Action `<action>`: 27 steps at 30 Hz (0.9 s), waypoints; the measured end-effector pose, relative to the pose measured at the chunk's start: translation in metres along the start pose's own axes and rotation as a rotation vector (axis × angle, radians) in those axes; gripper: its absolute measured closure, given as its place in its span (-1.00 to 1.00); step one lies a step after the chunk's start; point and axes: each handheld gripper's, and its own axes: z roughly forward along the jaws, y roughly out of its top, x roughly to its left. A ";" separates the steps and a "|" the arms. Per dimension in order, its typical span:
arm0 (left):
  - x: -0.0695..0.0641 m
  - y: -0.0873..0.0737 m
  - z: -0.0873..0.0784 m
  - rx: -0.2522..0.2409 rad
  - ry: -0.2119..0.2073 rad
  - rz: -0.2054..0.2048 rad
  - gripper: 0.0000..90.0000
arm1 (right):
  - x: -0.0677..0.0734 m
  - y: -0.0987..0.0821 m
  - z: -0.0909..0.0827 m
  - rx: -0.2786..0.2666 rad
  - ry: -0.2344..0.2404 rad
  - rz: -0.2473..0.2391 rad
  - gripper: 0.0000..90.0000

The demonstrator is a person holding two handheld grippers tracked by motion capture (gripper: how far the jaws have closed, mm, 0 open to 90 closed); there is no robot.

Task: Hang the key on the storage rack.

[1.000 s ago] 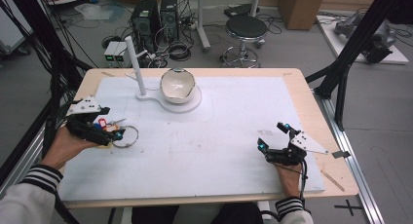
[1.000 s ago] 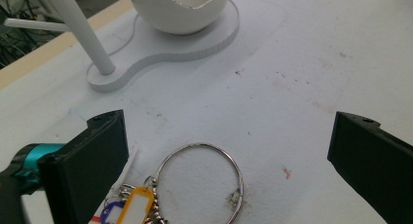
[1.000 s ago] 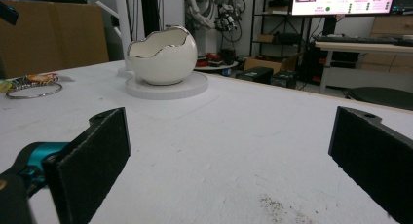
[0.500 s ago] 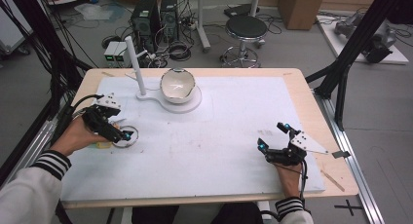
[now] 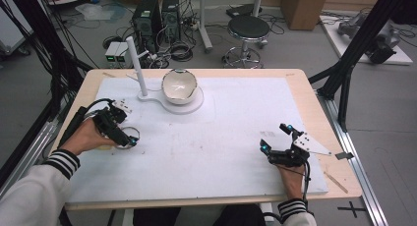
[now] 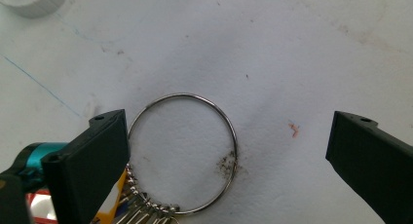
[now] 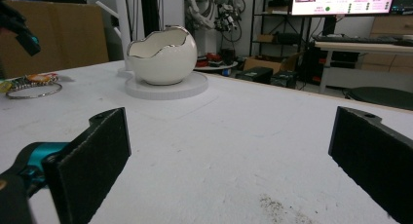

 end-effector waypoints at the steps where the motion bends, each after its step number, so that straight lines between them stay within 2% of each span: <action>1: 0.000 0.001 0.002 0.021 -0.007 -0.010 -0.89 | 0.000 0.000 0.000 0.000 0.000 0.000 -0.98; 7: 0.000 0.002 0.008 0.064 -0.025 -0.035 -0.81 | 0.000 0.000 0.000 0.001 -0.001 0.000 -0.98; 9: 0.000 0.002 0.010 0.095 -0.028 -0.019 -0.80 | 0.000 0.000 0.000 0.001 -0.001 0.000 -0.98; 11: -0.001 0.003 0.012 0.106 -0.028 -0.009 -0.79 | 0.000 0.000 0.000 0.001 0.000 0.000 -0.98; 16: -0.004 0.003 0.018 0.138 -0.030 -0.010 -0.78 | 0.000 0.000 0.000 0.001 0.000 0.001 -0.98; 18: -0.003 0.003 0.021 0.178 -0.029 0.027 -0.77 | 0.000 0.000 0.000 0.001 0.000 0.000 -0.98; 22: -0.006 0.004 0.028 0.195 -0.037 0.014 -0.75 | 0.000 0.000 0.000 0.001 -0.001 0.000 -0.98; 24: -0.004 0.005 0.030 0.225 -0.043 0.028 -0.74 | 0.000 0.000 0.000 0.001 0.000 0.001 -0.98; 27: -0.004 0.005 0.033 0.252 -0.044 0.026 -0.71 | 0.000 0.000 0.000 0.001 -0.002 0.000 -0.98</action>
